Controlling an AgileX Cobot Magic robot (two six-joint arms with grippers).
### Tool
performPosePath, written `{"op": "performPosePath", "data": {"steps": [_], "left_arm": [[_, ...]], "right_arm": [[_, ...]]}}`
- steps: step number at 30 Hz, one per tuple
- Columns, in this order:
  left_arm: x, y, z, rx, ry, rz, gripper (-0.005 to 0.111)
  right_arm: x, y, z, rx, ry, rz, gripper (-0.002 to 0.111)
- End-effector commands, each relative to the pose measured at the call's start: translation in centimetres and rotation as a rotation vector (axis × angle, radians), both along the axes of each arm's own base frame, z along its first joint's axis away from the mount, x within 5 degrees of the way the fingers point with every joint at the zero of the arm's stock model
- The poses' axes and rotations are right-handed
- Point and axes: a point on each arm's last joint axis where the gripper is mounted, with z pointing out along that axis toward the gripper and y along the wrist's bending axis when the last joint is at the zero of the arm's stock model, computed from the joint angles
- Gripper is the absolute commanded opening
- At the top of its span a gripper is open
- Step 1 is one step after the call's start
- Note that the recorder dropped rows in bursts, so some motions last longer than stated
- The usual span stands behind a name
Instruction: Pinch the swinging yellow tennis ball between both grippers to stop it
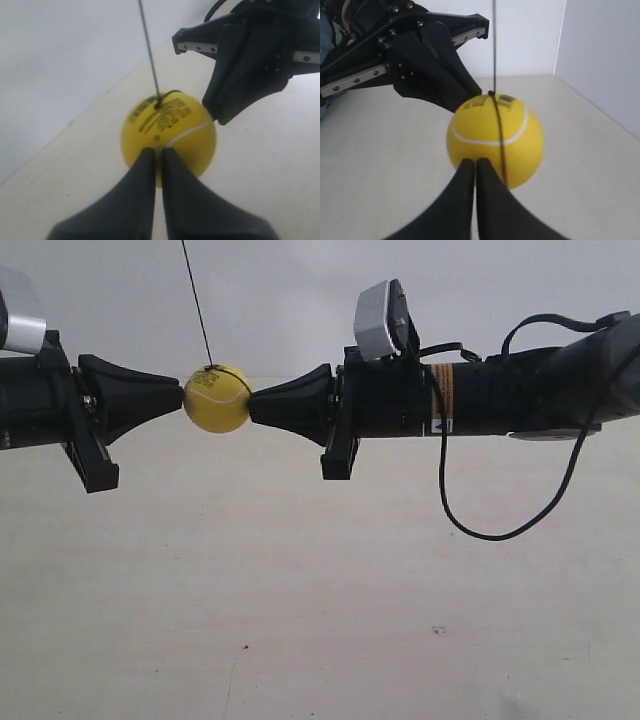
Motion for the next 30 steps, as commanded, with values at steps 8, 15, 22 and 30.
{"op": "performPosePath", "data": {"steps": [8, 15, 22, 30], "left_arm": [[0.02, -0.25, -0.23, -0.023, 0.009, -0.033, 0.005], [0.03, -0.24, -0.24, -0.02, 0.007, -0.032, 0.005], [0.07, -0.2, -0.29, -0.014, 0.01, -0.026, 0.005], [0.34, 0.32, -0.42, 0.049, 0.017, 0.042, 0.005]], "right_arm": [[0.27, -0.03, 0.08, -0.001, -0.012, -0.016, 0.0], [0.29, -0.03, 0.09, 0.0, -0.018, -0.018, 0.0], [0.33, -0.04, 0.14, 0.003, -0.026, -0.022, 0.0], [0.62, -0.07, 0.31, 0.02, -0.045, -0.053, 0.0]]}}
